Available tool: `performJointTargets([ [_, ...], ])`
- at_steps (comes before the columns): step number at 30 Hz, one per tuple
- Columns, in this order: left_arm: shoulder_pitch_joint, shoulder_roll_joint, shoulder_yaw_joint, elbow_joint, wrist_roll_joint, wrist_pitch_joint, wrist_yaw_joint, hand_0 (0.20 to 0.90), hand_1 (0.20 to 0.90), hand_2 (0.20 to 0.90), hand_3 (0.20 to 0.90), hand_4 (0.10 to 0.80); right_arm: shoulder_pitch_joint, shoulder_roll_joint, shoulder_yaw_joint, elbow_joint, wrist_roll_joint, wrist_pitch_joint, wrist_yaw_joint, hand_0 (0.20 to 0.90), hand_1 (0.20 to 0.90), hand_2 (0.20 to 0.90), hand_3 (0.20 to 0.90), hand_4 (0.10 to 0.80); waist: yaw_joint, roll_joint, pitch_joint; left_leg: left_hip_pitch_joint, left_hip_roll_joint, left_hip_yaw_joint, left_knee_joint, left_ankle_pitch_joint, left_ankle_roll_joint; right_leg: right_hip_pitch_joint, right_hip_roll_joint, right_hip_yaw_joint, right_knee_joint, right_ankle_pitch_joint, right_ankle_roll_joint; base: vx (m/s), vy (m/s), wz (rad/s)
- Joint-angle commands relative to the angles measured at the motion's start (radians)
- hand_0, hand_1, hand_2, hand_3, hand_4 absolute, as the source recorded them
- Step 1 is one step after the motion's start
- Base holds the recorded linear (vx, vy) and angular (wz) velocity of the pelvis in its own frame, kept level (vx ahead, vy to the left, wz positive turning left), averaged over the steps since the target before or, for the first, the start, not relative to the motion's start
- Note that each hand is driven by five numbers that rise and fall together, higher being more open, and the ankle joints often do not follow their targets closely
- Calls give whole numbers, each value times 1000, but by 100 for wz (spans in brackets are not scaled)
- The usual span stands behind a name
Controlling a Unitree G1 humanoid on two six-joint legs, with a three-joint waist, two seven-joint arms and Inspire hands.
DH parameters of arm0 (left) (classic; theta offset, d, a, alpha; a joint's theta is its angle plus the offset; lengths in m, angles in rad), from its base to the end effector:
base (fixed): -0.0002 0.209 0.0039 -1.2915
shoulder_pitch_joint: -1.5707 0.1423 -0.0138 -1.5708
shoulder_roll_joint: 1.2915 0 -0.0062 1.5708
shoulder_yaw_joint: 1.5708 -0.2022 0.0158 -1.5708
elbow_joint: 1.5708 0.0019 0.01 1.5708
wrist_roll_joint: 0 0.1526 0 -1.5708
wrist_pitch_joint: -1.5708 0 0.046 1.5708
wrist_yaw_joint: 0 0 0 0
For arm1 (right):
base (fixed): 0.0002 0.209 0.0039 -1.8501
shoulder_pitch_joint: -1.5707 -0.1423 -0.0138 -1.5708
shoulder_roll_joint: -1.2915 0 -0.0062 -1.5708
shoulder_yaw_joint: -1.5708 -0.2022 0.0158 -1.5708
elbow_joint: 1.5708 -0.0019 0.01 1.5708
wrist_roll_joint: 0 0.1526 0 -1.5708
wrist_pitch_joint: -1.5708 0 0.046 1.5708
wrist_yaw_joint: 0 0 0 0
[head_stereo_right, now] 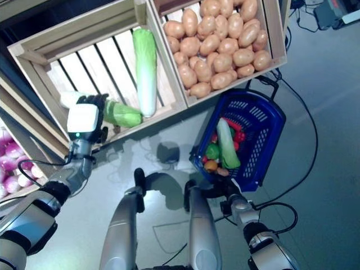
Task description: Put vegetables into the basket
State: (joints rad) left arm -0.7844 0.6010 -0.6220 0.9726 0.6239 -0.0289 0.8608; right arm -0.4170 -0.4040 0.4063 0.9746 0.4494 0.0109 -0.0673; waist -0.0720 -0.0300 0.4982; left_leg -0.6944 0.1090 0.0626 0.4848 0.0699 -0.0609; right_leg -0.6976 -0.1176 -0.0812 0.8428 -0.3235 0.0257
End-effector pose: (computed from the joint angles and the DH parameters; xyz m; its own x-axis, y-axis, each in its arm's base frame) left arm 0.3462 0.2483 0.0683 0.8535 -0.0014 0.5212 -0.5211 -0.0103 0.8534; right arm 0.2614 -0.2295 -0.0482 0.8120 -0.1114 -0.5729 -0.0184 0.9763 -0.2158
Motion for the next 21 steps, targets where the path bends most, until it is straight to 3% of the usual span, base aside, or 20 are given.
performJointTargets([
  [1, -75, 69, 28, -19, 44, -19, 115, 900, 900, 900, 900, 800, 64, -54, 22, -42, 41, -13, -71, 900, 900, 900, 900, 800, -9, 1, -26, -19, 8, -30, 178, -208, -13, -11, -14, 58, -79, 128, 31, 0, 0, 0],
  [12, -175, 98, 1, 9, 70, 60, 99, 900, 900, 900, 900, 800, 100, -88, -24, -126, 56, -10, -84, 900, 900, 900, 900, 800, -39, -5, 5, -108, 8, -21, 265, -238, -2, -102, -5, 73, -17, 130, 29, 20, 39, -2],
  [14, -206, 114, -9, 25, 65, 76, 87, 900, 900, 900, 900, 800, 107, -94, -24, -142, 53, -13, -88, 900, 900, 900, 900, 800, -47, -7, 17, -116, 12, -22, 303, -275, -3, -112, -2, 81, 11, 107, 34, 88, 49, 0],
  [21, -285, 149, -35, 36, 21, 90, 72, 900, 900, 900, 900, 800, 132, -124, -50, -202, 76, -28, -103, 900, 900, 900, 900, 800, -66, -12, 21, -171, 14, -19, 341, -285, 6, -169, 4, 83, 40, 108, 31, 6, 16, -1],
])
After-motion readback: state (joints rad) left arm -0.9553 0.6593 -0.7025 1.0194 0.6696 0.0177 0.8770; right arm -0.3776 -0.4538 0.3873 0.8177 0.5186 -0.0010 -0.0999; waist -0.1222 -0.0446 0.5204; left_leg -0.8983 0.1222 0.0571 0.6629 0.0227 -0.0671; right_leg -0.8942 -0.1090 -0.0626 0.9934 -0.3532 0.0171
